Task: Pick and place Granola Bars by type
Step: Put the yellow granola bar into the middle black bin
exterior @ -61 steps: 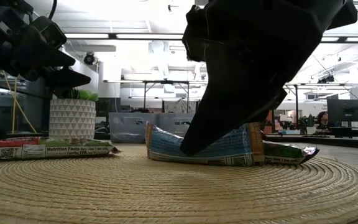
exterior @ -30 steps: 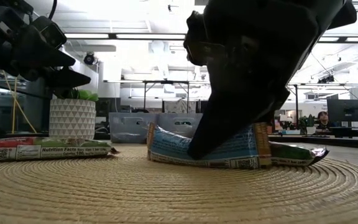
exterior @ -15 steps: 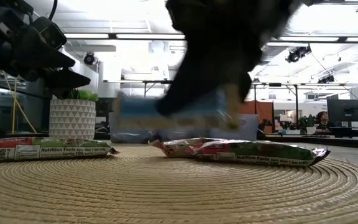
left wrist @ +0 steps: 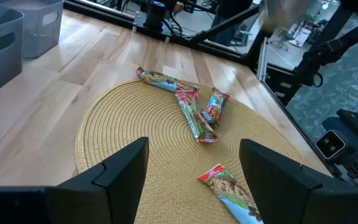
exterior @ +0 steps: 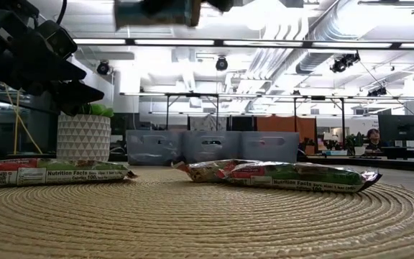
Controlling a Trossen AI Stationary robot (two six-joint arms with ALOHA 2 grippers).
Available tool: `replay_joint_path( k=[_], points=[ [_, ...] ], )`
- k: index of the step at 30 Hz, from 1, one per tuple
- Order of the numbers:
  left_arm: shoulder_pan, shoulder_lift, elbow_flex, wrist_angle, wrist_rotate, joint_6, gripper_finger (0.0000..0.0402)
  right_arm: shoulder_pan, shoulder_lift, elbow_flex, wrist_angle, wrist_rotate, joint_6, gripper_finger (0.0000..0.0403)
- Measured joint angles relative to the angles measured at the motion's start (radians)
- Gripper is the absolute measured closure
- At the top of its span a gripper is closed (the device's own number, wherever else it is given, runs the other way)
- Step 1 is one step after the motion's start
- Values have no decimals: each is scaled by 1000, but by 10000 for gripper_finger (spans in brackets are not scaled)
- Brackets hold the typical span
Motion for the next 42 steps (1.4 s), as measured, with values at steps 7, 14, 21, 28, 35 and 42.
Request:
replay_joint_path(
  k=[7,14,21,28,35,42],
  points=[
    [0,0,0,0,0,0,153,-94,0,264,-269,252,-119,349],
    [0,0,0,1,0,0,153,-236,0,428,-356,328,-238,350],
    [0,0,0,1,0,0,153,-419,0,458,-361,255,-257,350],
    [0,0,0,1,0,0,153,-559,0,455,-367,115,-223,350],
    [0,0,0,0,0,0,153,-648,6,455,-365,28,-196,350],
    [0,0,0,-4,0,0,153,-734,17,318,-225,-168,-92,350]
  ],
)
